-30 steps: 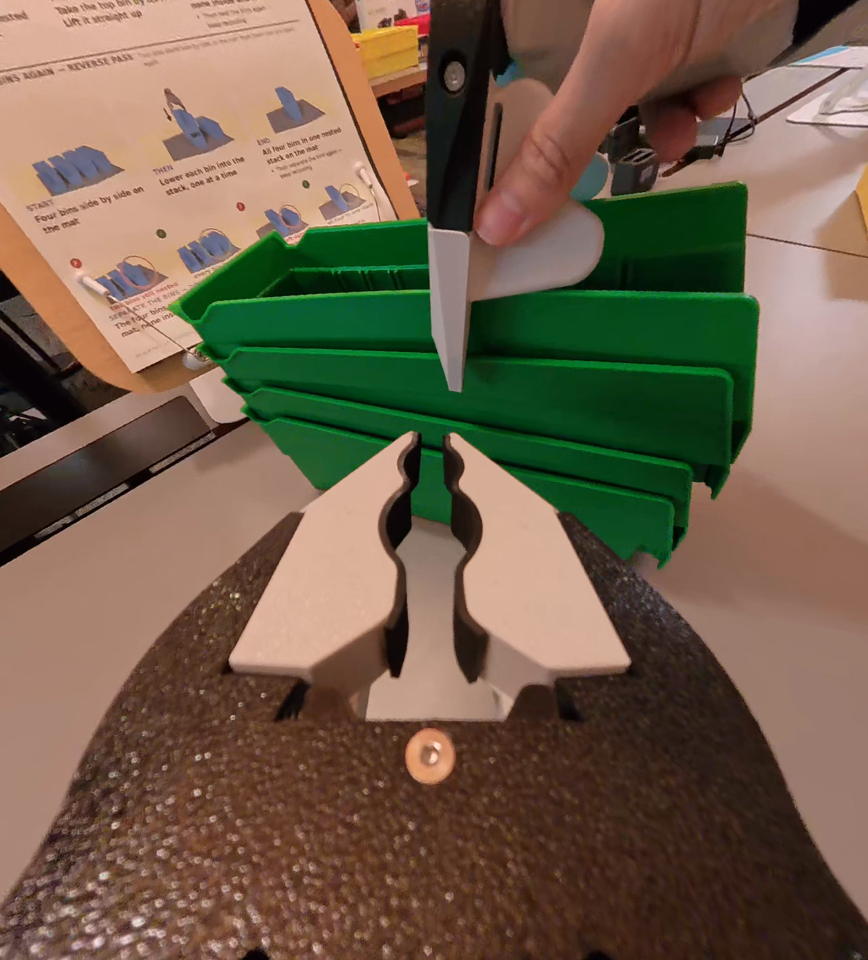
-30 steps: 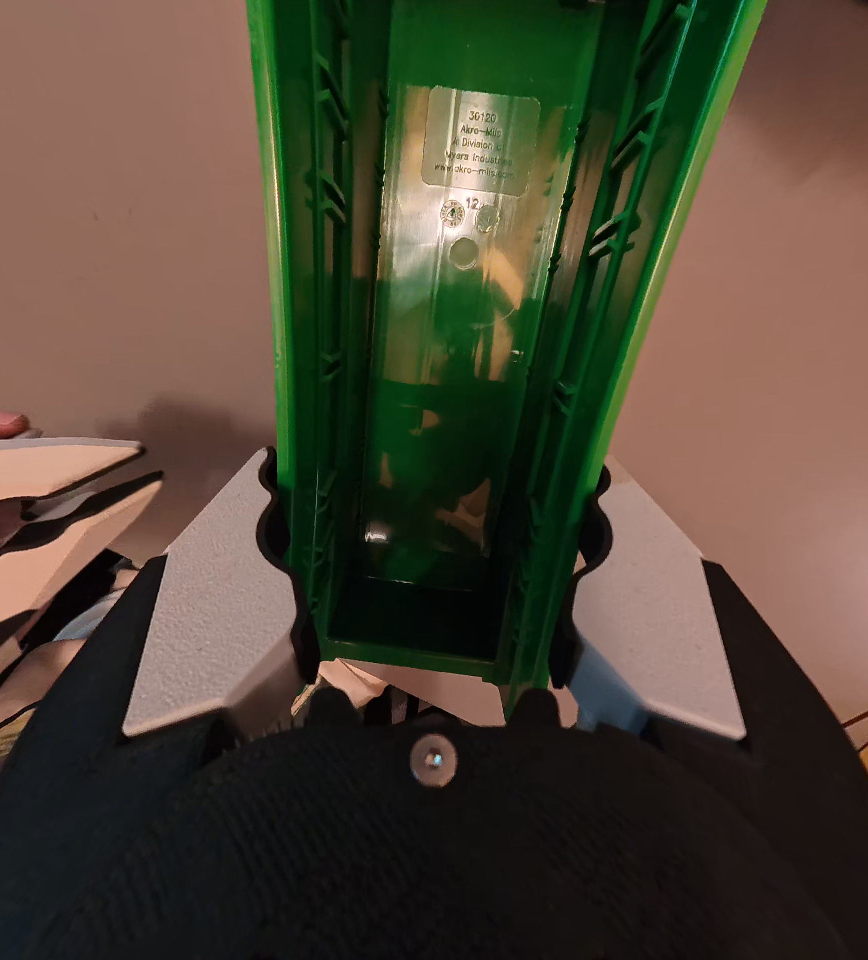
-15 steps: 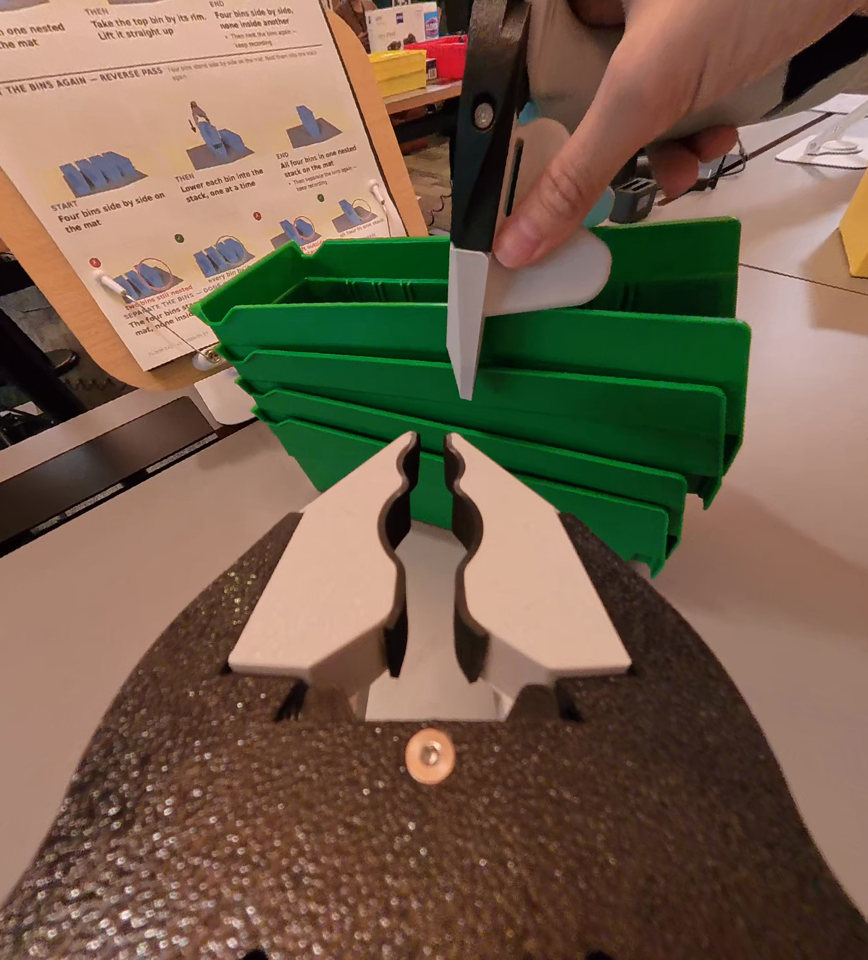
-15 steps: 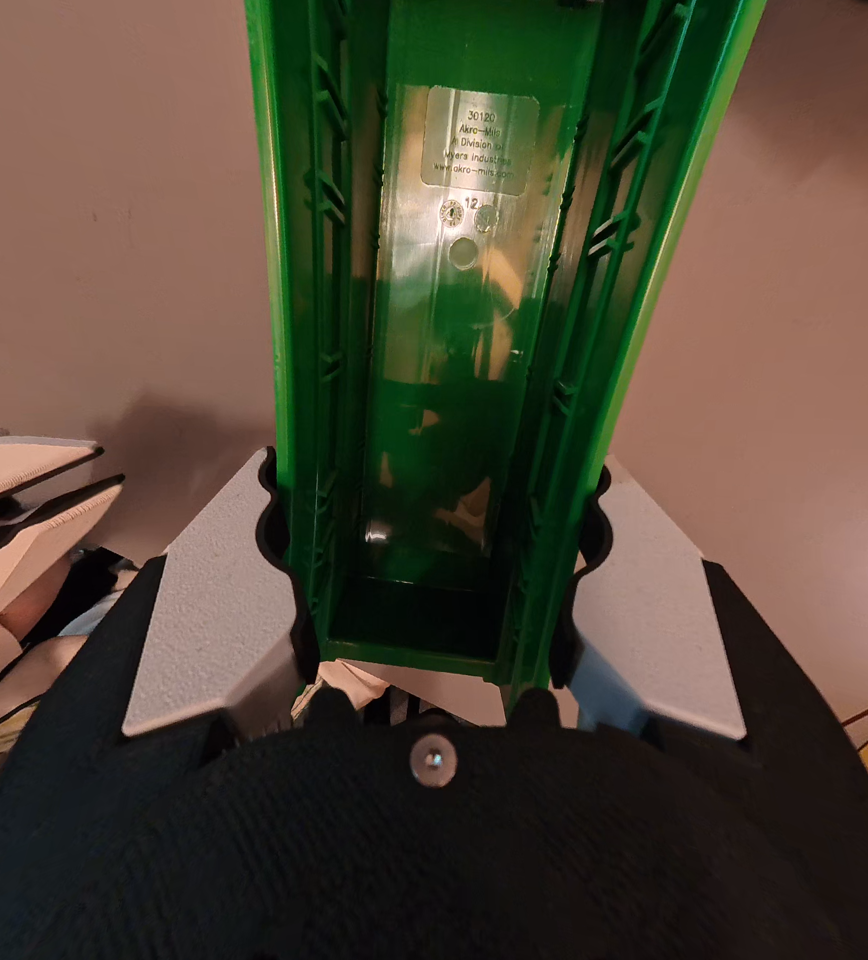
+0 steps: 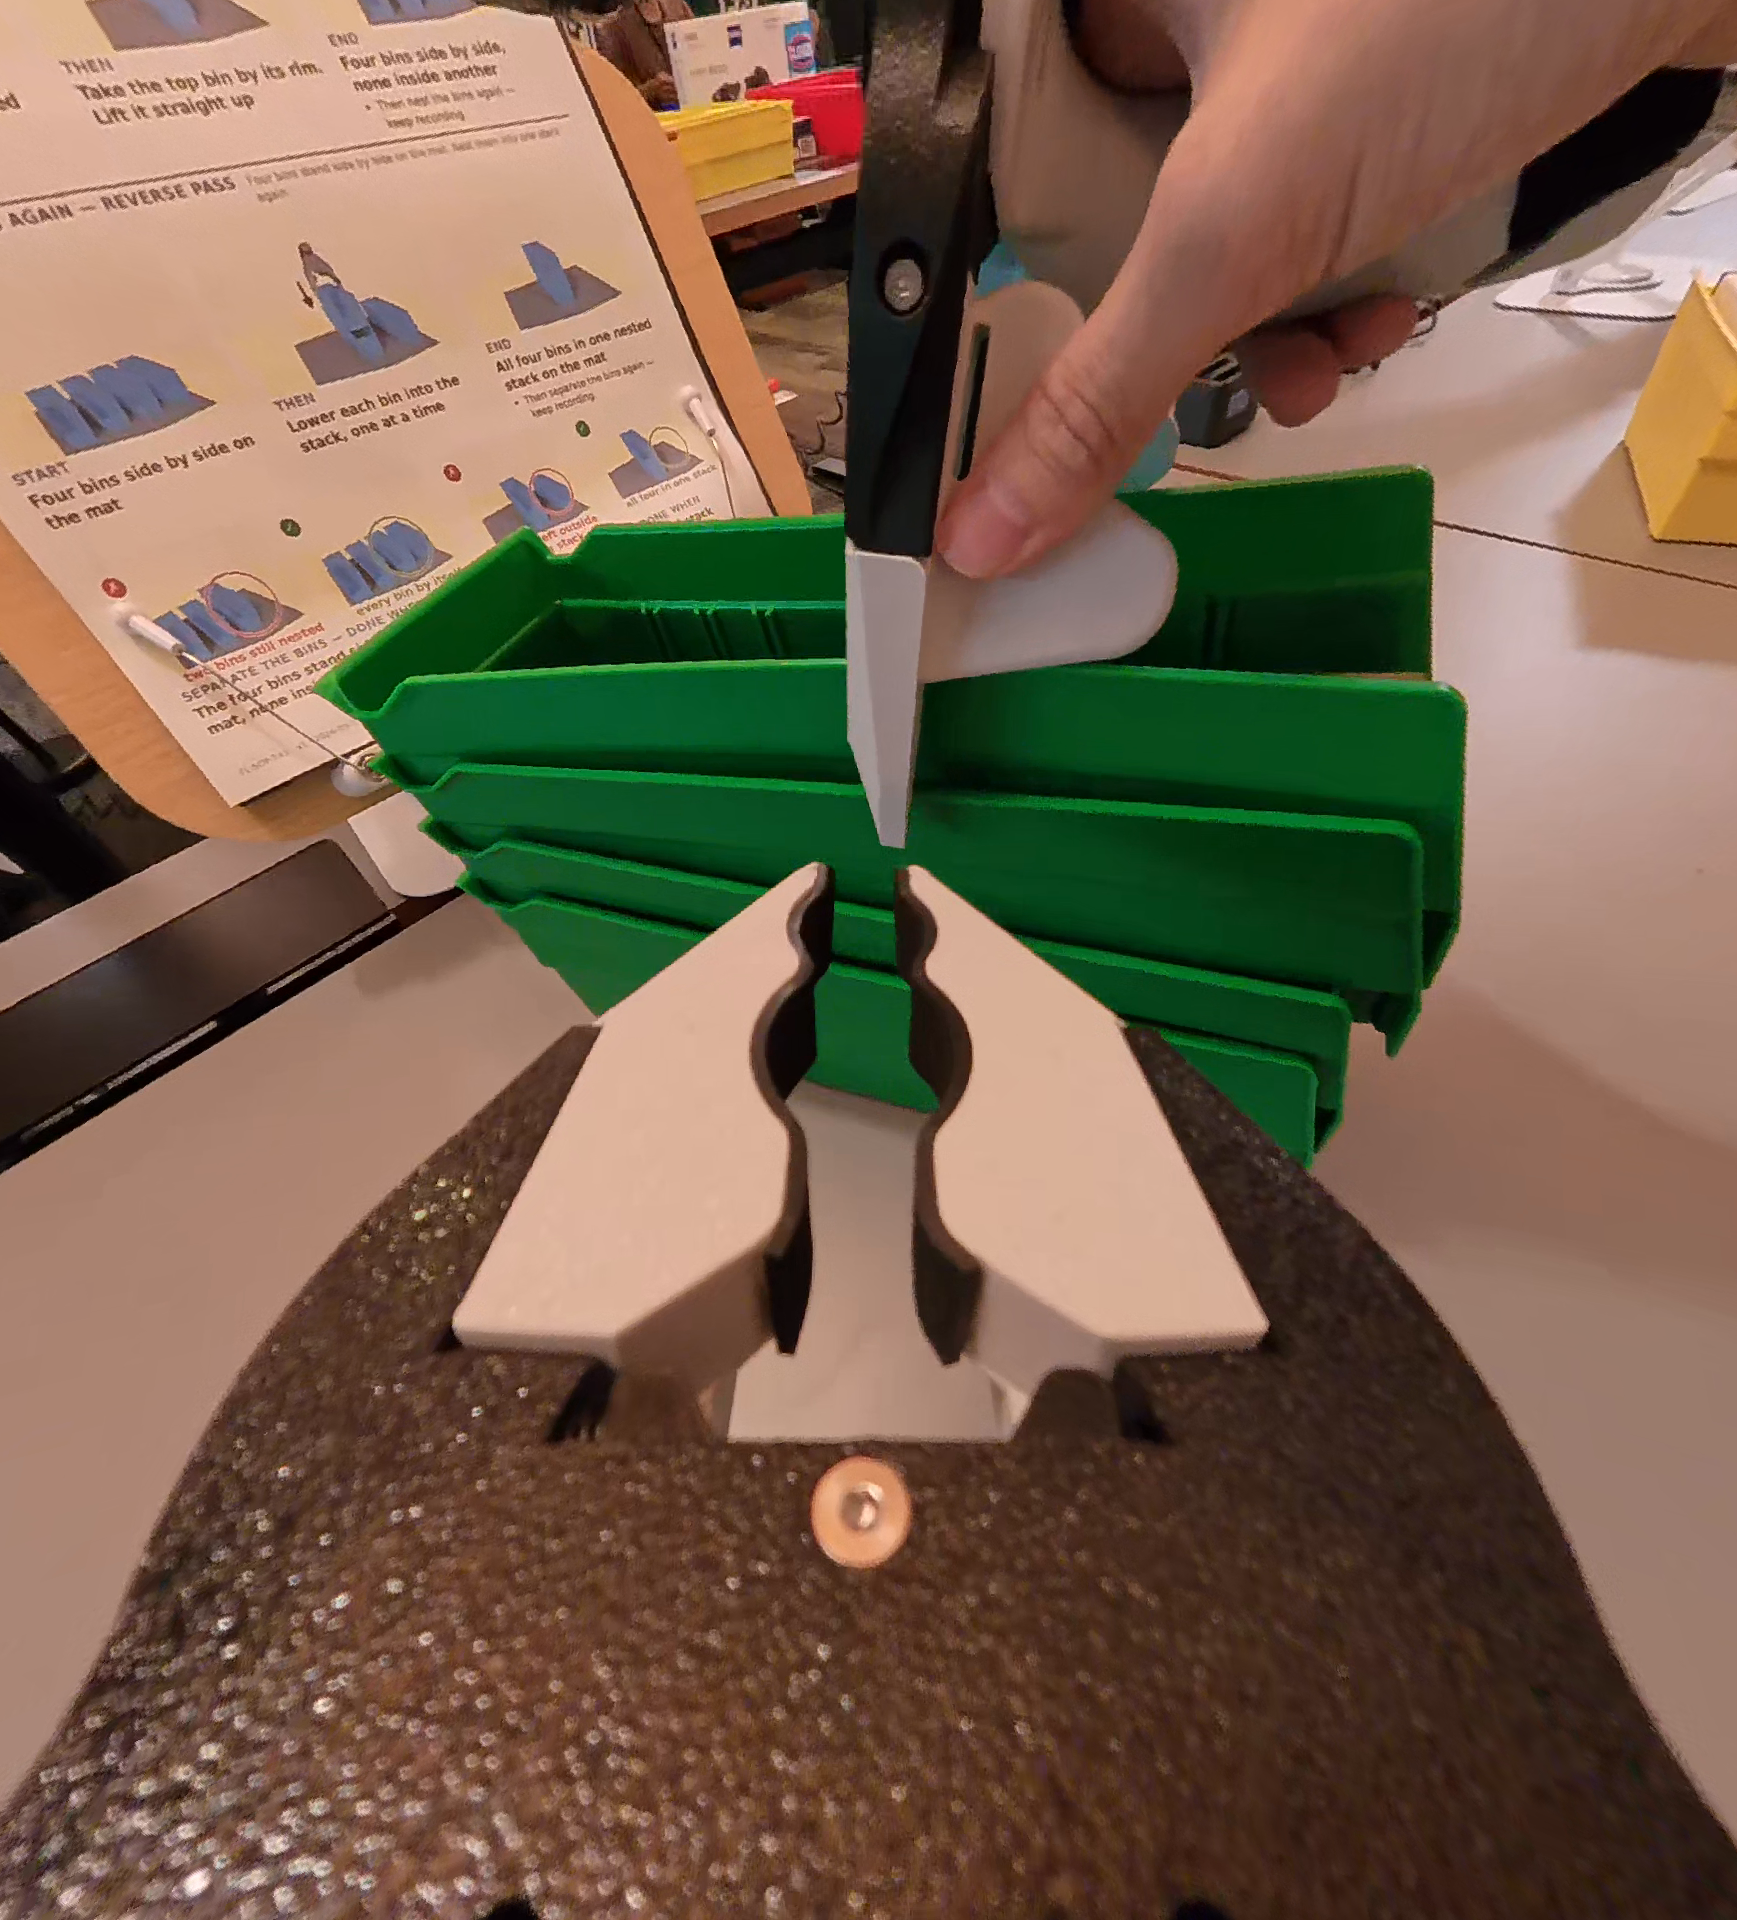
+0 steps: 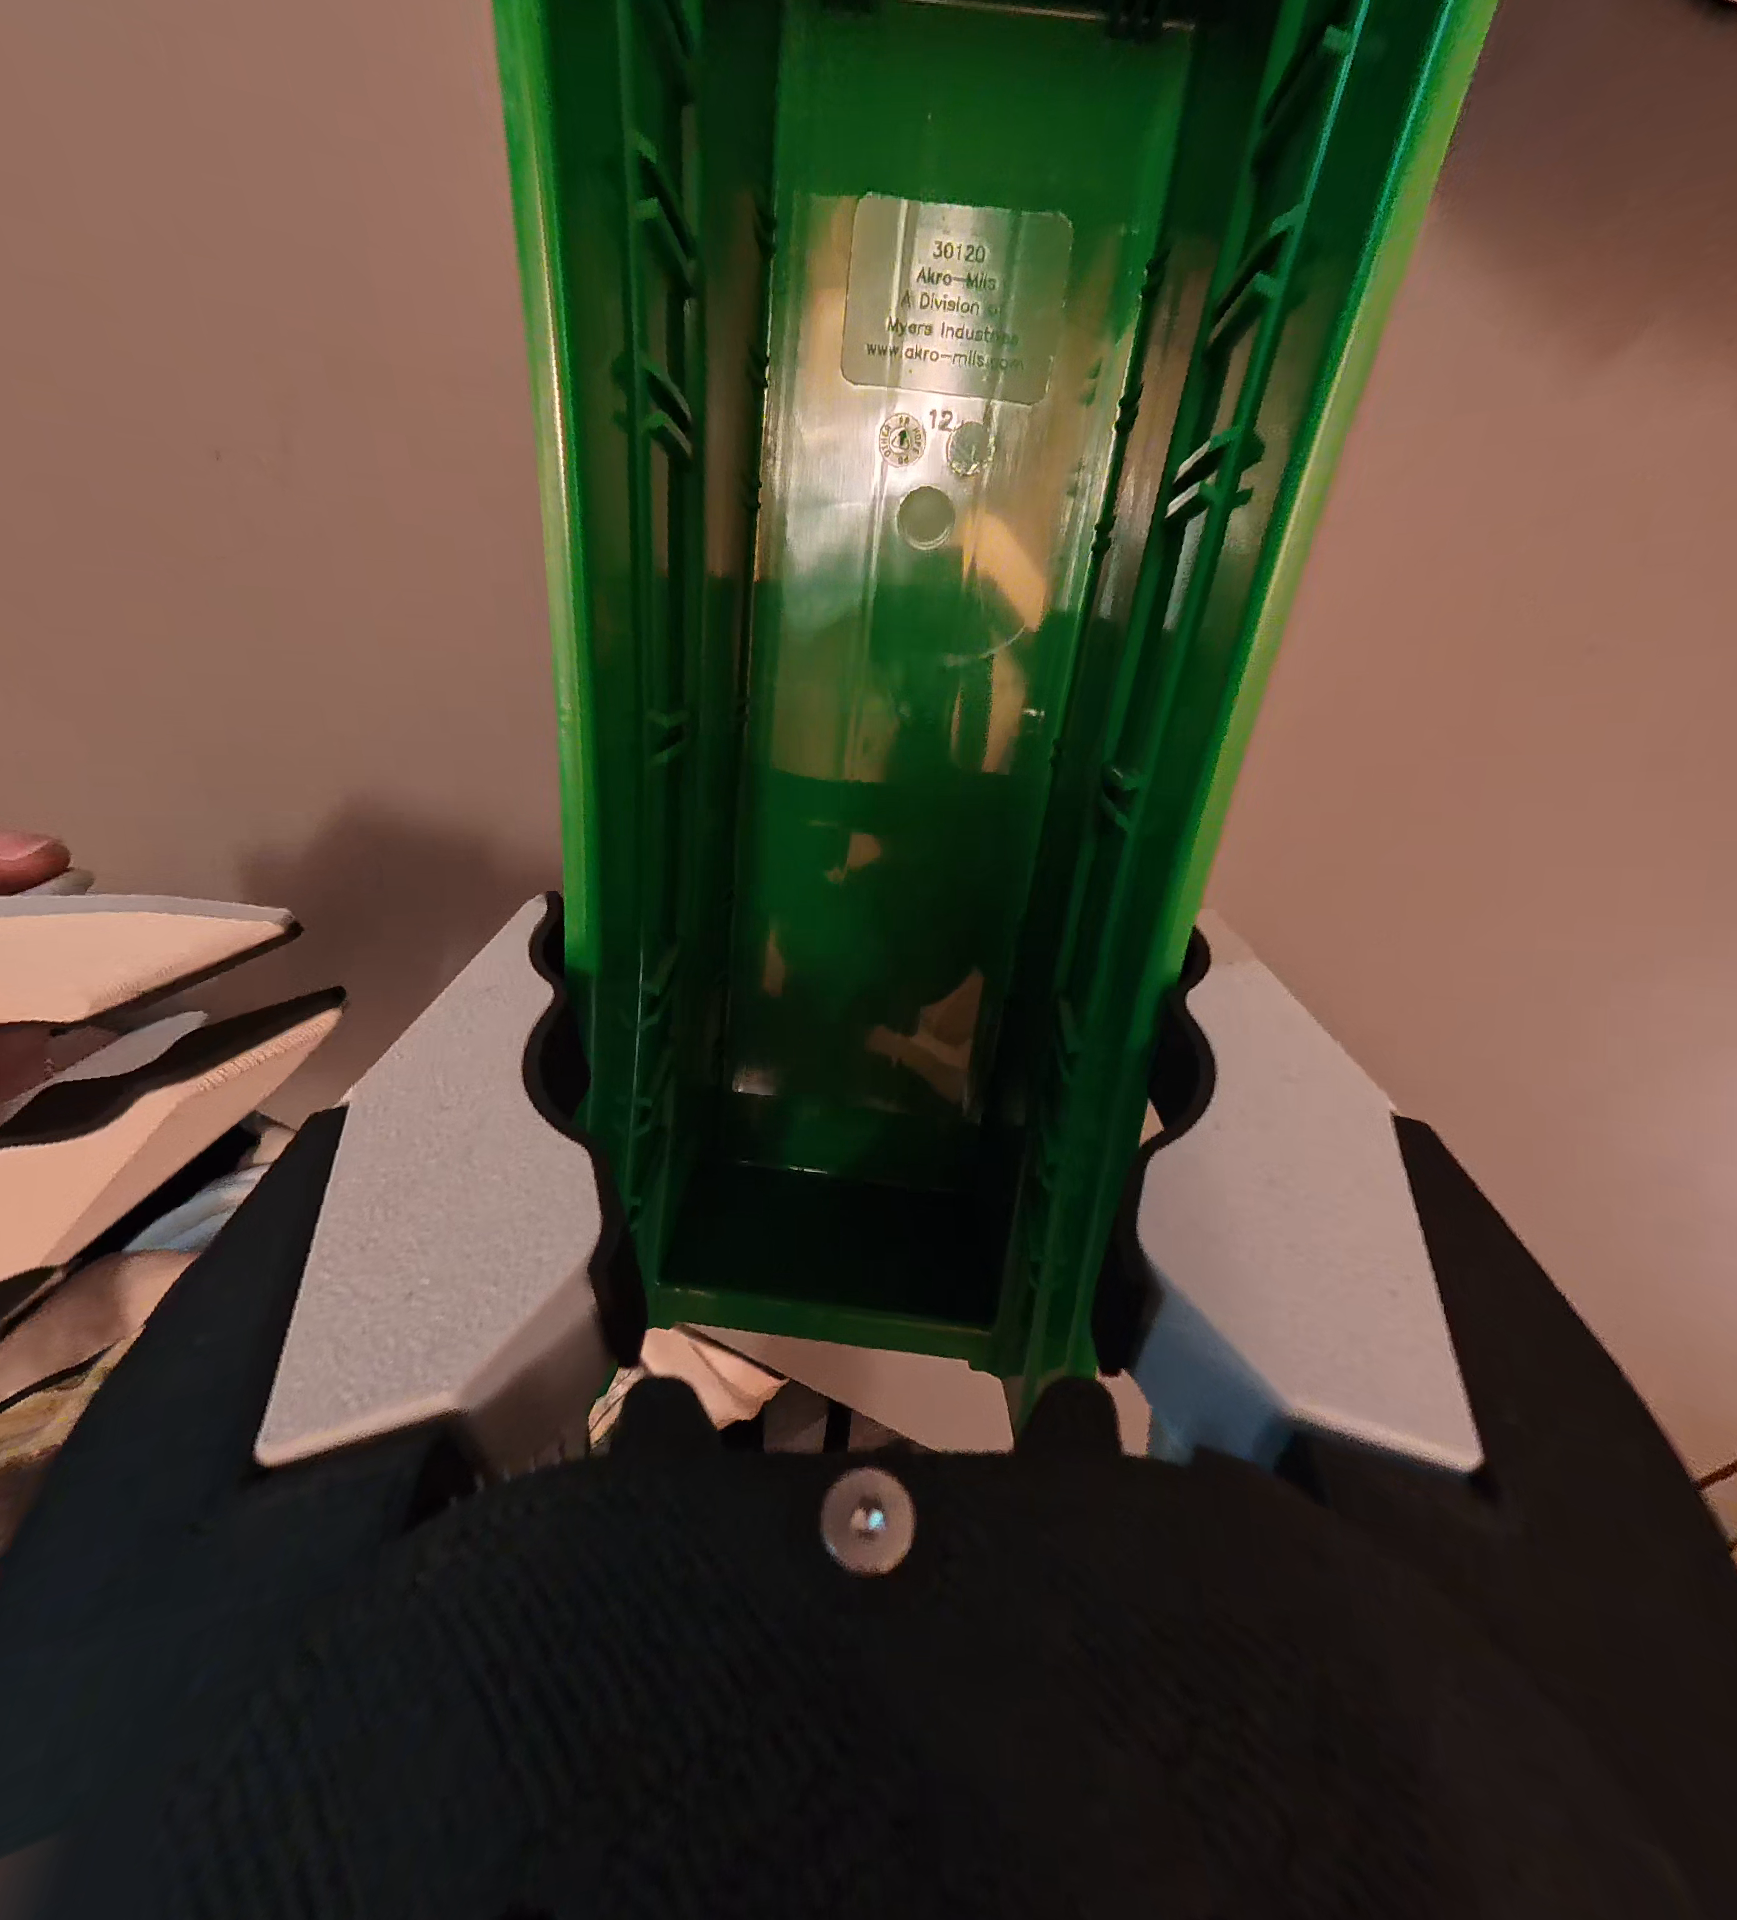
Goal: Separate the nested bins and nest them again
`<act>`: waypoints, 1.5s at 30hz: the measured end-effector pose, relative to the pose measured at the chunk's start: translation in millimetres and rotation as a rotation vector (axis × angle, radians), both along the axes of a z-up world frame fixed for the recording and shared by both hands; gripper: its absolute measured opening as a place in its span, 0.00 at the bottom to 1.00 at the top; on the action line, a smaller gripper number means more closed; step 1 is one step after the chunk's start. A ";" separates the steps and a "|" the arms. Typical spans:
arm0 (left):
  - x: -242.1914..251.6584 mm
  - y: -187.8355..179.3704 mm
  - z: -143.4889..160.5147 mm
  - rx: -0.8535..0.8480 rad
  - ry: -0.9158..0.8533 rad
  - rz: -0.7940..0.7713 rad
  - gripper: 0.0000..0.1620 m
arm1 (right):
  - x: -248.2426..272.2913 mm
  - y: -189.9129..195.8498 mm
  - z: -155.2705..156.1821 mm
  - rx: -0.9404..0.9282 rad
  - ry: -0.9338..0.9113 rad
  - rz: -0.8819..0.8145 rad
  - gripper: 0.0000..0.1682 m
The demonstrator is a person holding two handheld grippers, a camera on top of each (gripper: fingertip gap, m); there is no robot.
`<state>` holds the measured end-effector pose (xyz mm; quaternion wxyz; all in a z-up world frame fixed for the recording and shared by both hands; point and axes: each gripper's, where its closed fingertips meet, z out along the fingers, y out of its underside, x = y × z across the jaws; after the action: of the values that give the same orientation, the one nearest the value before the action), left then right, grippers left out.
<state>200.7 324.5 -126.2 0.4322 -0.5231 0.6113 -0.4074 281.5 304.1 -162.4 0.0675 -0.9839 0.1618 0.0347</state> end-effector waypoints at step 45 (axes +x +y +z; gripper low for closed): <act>0.5 -10.7 5.1 -0.006 -0.019 -0.027 0.06 | 7.2 3.9 20.1 0.051 0.020 -0.022 0.62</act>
<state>201.2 313.7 -121.0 0.4310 -0.5122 0.6130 -0.4197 288.7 307.9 -142.3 0.0912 -0.9796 0.1725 0.0476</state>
